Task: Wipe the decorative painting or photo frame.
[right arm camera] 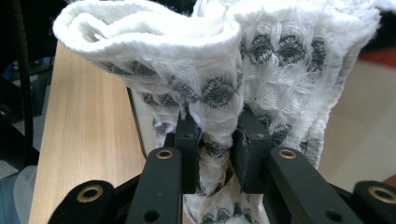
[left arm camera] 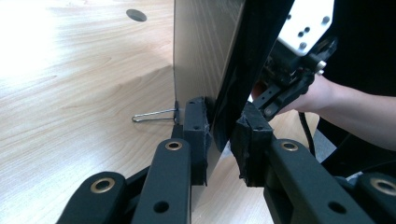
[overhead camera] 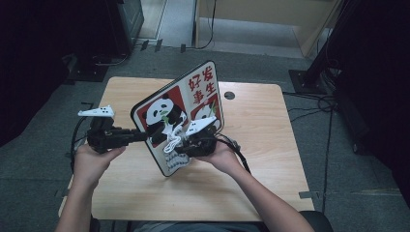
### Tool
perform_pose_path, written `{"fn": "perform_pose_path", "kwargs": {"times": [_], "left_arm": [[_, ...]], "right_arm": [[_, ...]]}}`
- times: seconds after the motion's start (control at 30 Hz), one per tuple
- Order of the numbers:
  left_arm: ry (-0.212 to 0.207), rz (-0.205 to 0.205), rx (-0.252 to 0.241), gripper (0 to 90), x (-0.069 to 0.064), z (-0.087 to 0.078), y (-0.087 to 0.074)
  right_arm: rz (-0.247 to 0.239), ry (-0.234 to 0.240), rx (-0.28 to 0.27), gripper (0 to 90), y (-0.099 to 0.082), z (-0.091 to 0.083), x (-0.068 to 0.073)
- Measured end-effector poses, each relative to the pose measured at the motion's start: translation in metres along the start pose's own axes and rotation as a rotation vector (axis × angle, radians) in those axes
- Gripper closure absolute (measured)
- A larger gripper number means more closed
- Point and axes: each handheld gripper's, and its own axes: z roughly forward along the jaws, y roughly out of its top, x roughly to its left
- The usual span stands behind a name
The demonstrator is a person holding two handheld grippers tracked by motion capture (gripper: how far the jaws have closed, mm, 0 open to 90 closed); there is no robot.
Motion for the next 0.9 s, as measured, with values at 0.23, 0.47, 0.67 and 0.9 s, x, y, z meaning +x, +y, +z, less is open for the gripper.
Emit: {"fn": "perform_pose_path", "kwargs": {"times": [0.23, 0.47, 0.67, 0.9], "left_arm": [[0.000, -0.003, 0.000, 76.6, 0.001, 0.000, 0.000], [-0.002, -0.004, 0.001, 76.4, 0.000, 0.000, 0.000], [-0.005, -0.007, 0.001, 76.2, 0.001, 0.000, 0.000], [-0.006, -0.010, -0.002, 75.8, 0.002, 0.000, 0.000]], "right_arm": [[-0.001, 0.005, 0.023, 76.1, -0.009, 0.005, -0.001], [0.009, 0.014, 0.057, 76.1, -0.019, 0.012, 0.000], [0.034, 0.032, 0.060, 76.8, -0.026, 0.016, -0.002], [0.054, 0.043, 0.064, 77.5, -0.028, 0.017, -0.003]]}}
